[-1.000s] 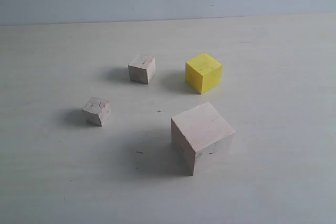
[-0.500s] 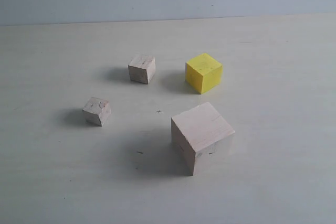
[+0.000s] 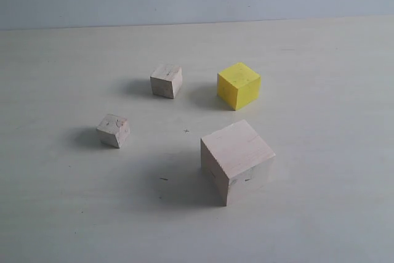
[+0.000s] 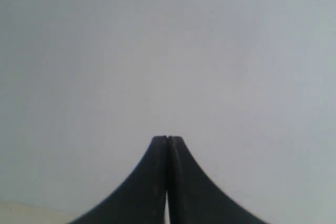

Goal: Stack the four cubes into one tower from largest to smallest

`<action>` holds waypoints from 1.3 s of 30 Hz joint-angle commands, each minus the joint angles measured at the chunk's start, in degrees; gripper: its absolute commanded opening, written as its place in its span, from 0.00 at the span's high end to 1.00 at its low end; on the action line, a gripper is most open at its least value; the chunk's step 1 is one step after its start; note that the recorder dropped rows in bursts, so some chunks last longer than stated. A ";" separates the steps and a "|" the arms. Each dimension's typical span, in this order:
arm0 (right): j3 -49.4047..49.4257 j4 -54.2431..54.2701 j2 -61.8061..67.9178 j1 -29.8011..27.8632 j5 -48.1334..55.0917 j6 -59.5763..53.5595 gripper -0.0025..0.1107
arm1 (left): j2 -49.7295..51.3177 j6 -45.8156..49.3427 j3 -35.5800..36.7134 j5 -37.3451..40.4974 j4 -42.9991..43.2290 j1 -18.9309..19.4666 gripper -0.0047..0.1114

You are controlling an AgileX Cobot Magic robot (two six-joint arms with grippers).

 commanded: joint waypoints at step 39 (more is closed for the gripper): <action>-5.35 7.36 38.07 12.86 20.06 -3.08 0.98 | 34.23 21.46 -17.79 36.37 -10.09 -17.49 0.96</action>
